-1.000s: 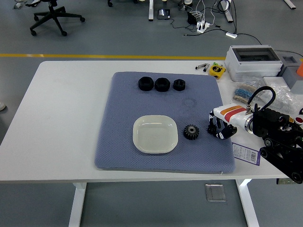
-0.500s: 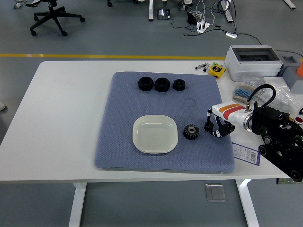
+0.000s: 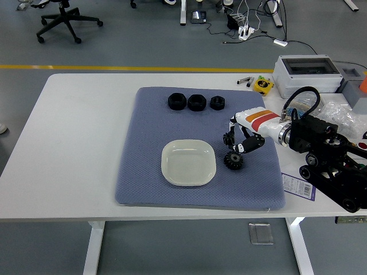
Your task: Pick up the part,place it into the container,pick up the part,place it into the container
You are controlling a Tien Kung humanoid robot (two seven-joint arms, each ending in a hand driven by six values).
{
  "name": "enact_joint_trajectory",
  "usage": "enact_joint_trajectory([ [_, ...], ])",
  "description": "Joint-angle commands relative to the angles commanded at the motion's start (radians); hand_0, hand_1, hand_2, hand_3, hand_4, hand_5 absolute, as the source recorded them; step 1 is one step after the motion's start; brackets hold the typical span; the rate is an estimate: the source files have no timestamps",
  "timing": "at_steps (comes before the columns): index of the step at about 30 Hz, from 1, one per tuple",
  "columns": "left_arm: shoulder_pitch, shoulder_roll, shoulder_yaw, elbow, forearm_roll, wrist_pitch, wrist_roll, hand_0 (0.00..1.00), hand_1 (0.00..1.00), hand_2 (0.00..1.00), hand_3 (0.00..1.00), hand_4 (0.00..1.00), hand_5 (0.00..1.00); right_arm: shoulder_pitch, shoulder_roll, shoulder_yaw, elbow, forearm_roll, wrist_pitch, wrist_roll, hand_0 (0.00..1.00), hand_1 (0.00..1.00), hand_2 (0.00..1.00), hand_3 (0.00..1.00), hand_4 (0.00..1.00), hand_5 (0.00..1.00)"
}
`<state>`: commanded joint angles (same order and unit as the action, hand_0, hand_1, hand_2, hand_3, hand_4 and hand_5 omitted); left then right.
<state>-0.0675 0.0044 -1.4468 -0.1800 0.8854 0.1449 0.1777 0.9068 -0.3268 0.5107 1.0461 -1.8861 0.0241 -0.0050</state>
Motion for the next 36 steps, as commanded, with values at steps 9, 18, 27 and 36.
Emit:
enact_joint_trajectory([
  [9, 0.001, 0.003, -0.004, 0.000, 0.005, 0.002, 0.001, 0.894, 0.889, 0.897, 0.639, 0.558, 0.696, 0.015, 0.033, -0.014, 0.066, 0.009, 0.002, -0.013, 0.004, 0.068, 0.192, 0.337, 0.718, 0.321],
  [18, 0.005, 0.001, 0.001, 0.000, 0.005, 0.004, 0.004, 0.894, 0.889, 0.897, 0.637, 0.559, 0.695, 0.028, 0.143, -0.100, 0.018, 0.017, -0.009, -0.034, 0.038, 0.099, 0.235, 0.423, 0.771, 0.357],
  [27, -0.001, 0.002, -0.025, 0.000, 0.065, 0.001, 0.014, 0.895, 0.891, 0.897, 0.639, 0.560, 0.691, 0.035, 0.151, -0.111, -0.008, -0.061, 0.049, -0.024, 0.578, 0.682, 0.830, 0.965, 0.998, 0.572],
  [36, -0.012, -0.001, -0.070, 0.000, 0.119, 0.001, 0.020, 0.894, 0.892, 0.898, 0.640, 0.558, 0.692, 0.039, 0.110, -0.077, 0.033, -0.060, 0.052, -0.021, 0.658, 0.730, 0.866, 0.998, 0.998, 0.584],
])
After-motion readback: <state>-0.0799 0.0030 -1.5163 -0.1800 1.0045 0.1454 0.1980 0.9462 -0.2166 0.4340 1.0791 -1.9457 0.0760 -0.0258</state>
